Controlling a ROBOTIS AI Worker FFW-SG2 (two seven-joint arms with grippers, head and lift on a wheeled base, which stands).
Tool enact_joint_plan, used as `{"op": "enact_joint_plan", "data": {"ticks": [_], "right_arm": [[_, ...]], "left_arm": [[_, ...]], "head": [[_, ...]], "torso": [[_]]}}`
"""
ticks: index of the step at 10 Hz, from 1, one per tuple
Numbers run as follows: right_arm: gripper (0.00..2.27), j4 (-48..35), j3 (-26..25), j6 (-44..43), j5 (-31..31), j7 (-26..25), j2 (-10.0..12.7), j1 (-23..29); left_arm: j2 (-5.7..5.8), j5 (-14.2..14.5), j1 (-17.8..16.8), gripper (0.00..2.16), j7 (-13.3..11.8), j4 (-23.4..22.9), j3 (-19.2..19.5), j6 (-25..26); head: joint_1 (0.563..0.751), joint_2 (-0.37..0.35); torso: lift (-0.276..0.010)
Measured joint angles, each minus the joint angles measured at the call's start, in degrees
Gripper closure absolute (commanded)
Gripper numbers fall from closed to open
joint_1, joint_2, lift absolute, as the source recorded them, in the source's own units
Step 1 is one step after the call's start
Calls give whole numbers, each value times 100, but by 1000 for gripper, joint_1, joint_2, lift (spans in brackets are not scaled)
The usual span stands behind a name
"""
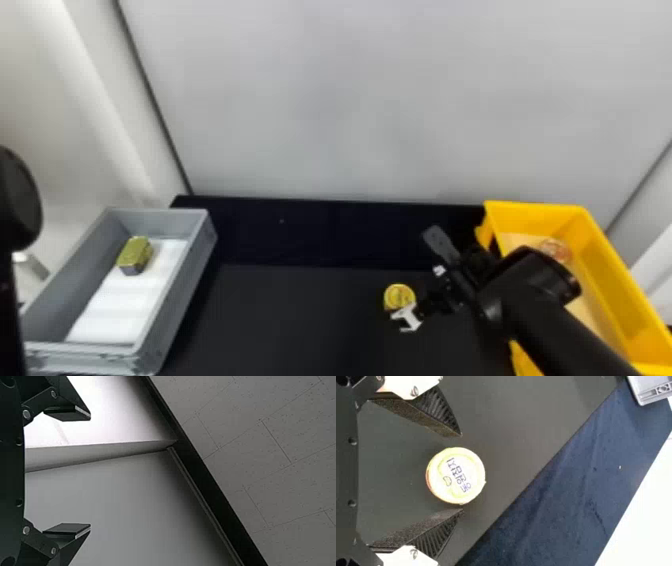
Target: Pick up the round yellow can and place it in the yellow rectangular box
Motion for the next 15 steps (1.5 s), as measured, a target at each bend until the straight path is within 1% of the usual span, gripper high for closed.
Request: {"op": "enact_joint_plan", "data": {"ticks": [2, 3, 4, 5, 6, 11, 12, 13, 15], "right_arm": [[151, 87, -15, -72, -15, -68, 35, -28], [211, 104, -21, -89, -25, -97, 46, -35], [364, 109, -23, -93, -33, -114, 53, -37], [566, 110, -21, -84, -35, -129, 57, -38], [642, 107, -11, -67, -36, -142, 59, -39], [690, 13, 34, 12, -35, -57, 35, -5], [690, -216, 46, 153, 12, 65, 5, 78], [688, -724, 58, 447, 100, 220, -69, 254], [688, -2358, 28, 1335, 219, 540, -335, 721]], "left_arm": [[-1, 0, -8, 272, -3, 15, -16, -8], [-1, 0, -17, 274, -7, 18, -21, -10], [0, 0, -24, 274, -8, 19, -25, -10], [2, 0, -27, 272, -9, 20, -26, -10], [5, 0, -31, 274, -9, 20, -26, -10], [2, 0, -31, 274, -9, 19, -24, -15], [3, 0, -26, 274, -9, 11, -22, 6], [14, -2, -18, 274, -11, -13, -18, 49], [74, -20, 13, 274, -25, -106, 2, 221]], "head": [[663, 54], [663, 54], [663, 54], [663, 54], [663, 54], [663, 54], [663, 54], [663, 54], [663, 54]], "torso": [[-10], [-10], [-10], [-10], [-10], [-10], [-10], [-10], [-10]]}}
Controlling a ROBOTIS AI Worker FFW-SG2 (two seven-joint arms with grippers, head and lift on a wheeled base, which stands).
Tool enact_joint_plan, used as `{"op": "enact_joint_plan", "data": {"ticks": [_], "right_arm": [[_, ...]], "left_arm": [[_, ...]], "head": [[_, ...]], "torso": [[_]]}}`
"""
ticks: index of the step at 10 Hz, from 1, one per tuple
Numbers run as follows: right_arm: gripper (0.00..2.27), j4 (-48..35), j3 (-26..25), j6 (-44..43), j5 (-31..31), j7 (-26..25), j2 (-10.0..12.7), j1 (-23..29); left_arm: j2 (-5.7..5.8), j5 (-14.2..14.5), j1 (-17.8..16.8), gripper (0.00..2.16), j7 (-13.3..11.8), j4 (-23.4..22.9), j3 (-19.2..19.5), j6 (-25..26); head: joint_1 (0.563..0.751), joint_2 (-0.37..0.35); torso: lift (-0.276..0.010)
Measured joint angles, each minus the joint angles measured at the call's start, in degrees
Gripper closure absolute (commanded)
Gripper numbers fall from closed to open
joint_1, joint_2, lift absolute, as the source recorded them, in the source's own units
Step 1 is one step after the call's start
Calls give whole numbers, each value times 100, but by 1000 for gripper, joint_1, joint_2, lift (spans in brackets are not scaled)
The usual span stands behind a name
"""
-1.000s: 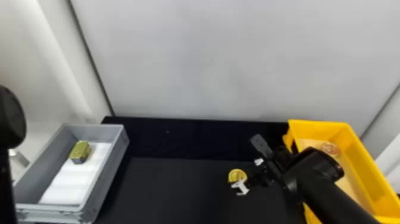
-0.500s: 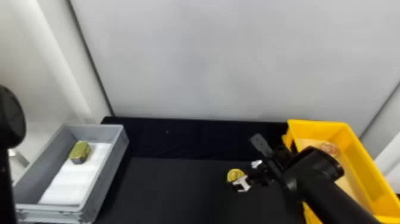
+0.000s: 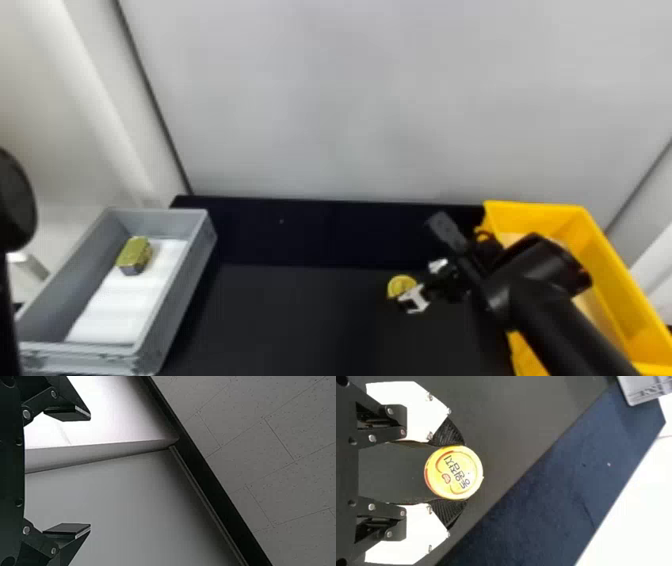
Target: Pick up the round yellow can and place it in the yellow rectangular box
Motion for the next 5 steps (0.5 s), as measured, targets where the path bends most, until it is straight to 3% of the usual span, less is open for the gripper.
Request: {"op": "enact_joint_plan", "data": {"ticks": [2, 5], "right_arm": [[688, -1753, -21, 1082, 216, 415, -259, 279], [688, -3661, 92, 2537, 946, 1205, -465, 144]], "left_arm": [[96, -29, 36, 274, -3, -97, -1, 236], [359, -103, 48, 274, -47, -332, -26, 736]], "head": [[663, 54], [663, 54]], "torso": [[-10], [-10]]}}
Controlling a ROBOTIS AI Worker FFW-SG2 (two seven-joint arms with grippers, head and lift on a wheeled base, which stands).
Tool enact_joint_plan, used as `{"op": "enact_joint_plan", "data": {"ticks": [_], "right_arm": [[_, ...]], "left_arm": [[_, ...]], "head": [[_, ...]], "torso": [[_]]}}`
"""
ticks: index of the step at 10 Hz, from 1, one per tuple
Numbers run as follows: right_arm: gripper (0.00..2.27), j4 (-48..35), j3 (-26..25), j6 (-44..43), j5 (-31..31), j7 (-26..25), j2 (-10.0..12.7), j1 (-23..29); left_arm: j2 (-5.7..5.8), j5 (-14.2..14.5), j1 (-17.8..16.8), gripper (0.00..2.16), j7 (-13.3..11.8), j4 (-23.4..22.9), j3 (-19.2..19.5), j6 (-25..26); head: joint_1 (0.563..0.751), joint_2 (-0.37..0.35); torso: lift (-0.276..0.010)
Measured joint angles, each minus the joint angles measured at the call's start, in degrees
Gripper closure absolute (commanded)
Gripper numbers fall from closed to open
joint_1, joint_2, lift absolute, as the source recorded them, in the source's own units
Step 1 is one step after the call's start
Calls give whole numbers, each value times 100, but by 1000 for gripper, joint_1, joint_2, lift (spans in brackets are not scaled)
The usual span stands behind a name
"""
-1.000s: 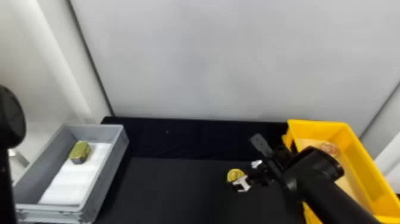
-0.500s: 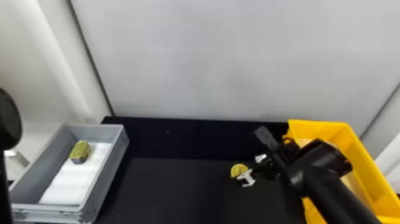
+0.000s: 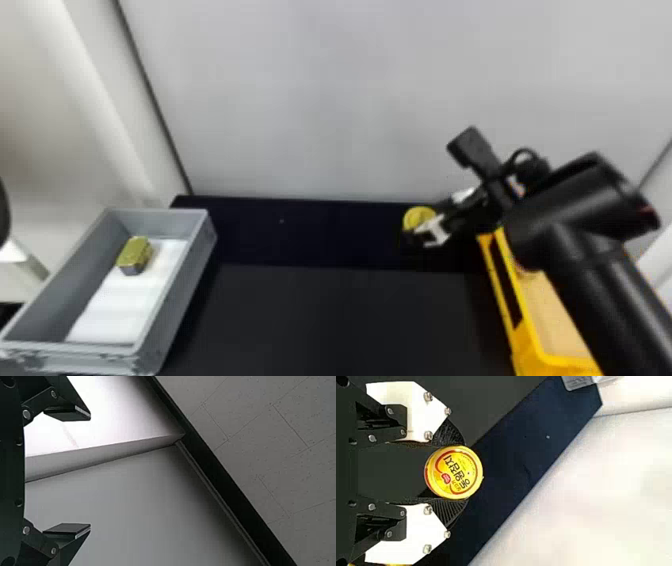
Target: Pick up the round yellow can and place it in the yellow rectangular box
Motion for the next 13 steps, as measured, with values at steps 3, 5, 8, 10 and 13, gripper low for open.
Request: {"op": "enact_joint_plan", "data": {"ticks": [3, 5, 8, 10, 13], "right_arm": [[688, -853, -371, 483, 1097, 642, -195, -195], [688, -1146, -688, 590, 1478, 726, -448, -252], [688, -1356, -1172, 664, 1852, 762, -863, -217], [690, -1384, -1613, 637, 1971, 677, -1034, -39], [690, -1243, -2437, 439, 1912, 320, -1084, 346]], "left_arm": [[111, -20, -4, 274, -22, -58, -17, 182], [142, -25, -13, 274, -25, -56, -30, 226], [168, -31, -53, 274, -54, -53, -47, 263], [185, -34, -86, 274, -60, -51, -72, 279], [185, -35, -103, 274, -60, -41, -90, 275]], "head": [[663, 54], [663, 54], [663, 54], [663, 54], [663, 54]], "torso": [[-10], [-10], [-10], [-10], [-10]]}}
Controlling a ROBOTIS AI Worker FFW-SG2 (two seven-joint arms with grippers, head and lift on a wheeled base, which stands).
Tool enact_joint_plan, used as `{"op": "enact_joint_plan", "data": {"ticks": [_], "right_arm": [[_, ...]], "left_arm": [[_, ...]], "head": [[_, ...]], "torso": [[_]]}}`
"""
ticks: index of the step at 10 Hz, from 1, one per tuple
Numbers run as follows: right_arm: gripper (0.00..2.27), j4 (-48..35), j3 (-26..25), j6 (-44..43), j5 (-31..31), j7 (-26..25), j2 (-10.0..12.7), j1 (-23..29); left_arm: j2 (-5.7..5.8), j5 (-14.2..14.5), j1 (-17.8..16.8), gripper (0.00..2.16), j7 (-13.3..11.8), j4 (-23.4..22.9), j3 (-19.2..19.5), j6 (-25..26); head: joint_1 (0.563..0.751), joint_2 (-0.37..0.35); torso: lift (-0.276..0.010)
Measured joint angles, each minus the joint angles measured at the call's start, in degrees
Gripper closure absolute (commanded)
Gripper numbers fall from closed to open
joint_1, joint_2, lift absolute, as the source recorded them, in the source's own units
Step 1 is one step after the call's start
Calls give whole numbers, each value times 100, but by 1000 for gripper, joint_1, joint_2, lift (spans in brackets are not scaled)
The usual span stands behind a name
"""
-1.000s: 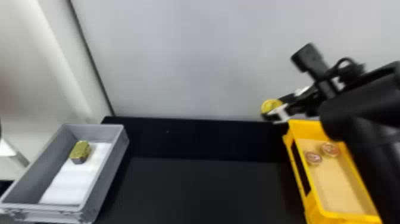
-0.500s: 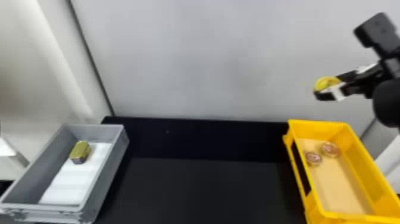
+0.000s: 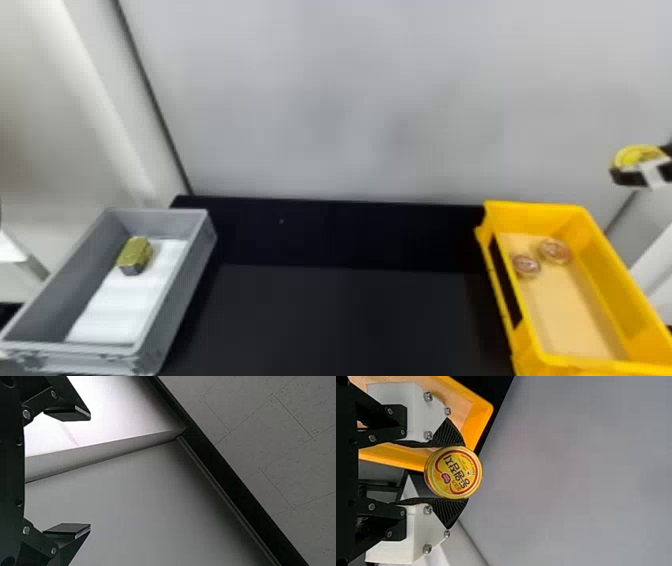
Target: Pick up the round yellow can and place it in the yellow rectangular box
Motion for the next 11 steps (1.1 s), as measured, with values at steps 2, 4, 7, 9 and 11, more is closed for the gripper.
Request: {"op": "enact_joint_plan", "data": {"ticks": [2, 4, 7, 9, 11], "right_arm": [[690, 251, -447, -188, -393, -548, 52, 221], [690, 595, -842, -333, -1713, -1768, 73, 472], [690, 1416, -1182, -721, -4475, -3664, 14, 826], [690, 1917, -1139, -1069, -5696, -4389, -4, 981], [690, 2259, -987, -1243, -6182, -4628, -3, 1084]], "left_arm": [[-8, 0, -1, 272, 0, 5, -5, -13], [-9, 0, -1, 272, -1, 6, -8, -8], [-9, 0, -1, 272, -18, 6, 0, 2], [-19, 0, -1, 272, -18, 6, 4, -1], [-34, 0, 9, 272, -18, 6, 16, -15]], "head": [[663, 54], [663, 54], [663, 54], [663, 54], [663, 54]], "torso": [[-10], [-10], [-10], [-10], [-10]]}}
